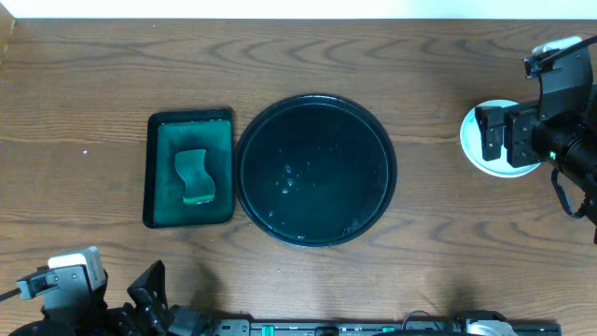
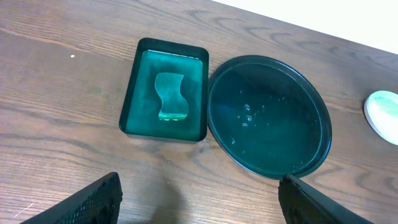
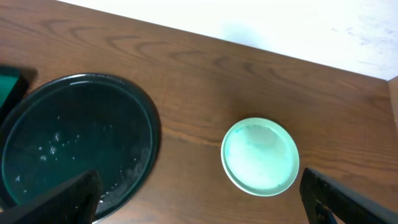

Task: Clean dirty plates on tray and stack at the side

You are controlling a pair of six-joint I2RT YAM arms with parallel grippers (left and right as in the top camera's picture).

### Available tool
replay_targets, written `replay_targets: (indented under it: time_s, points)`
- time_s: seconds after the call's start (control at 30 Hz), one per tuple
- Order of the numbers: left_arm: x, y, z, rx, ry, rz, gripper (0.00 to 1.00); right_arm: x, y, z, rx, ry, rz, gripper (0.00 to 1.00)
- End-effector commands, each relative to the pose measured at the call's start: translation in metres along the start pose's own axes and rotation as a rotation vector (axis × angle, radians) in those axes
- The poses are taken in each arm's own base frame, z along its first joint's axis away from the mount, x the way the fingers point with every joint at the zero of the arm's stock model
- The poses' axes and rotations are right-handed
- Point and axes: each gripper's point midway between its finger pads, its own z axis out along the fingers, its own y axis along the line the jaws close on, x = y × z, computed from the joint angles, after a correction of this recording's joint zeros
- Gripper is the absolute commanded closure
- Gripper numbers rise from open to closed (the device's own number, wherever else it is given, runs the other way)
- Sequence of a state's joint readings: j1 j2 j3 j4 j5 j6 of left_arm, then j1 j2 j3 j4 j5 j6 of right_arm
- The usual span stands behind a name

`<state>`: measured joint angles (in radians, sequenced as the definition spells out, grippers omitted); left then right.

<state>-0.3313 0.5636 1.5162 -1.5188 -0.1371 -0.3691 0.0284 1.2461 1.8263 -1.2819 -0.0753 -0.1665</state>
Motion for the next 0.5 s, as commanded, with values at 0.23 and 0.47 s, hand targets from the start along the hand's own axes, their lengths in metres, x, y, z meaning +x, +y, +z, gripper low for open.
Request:
replay_targets:
  time_s: [0.23, 0.47]
  points:
    - [0.001, -0.001, 0.001, 0.003, 0.009, 0.003, 0.19, 0.011, 0.008, -0.002, -0.029, 0.048, 0.016, 0.01]
    - [0.001, -0.001, 0.001, 0.003, 0.009, 0.004, 0.19, 0.038, 0.007, -0.005, -0.017, 0.159, 0.018, 0.01]
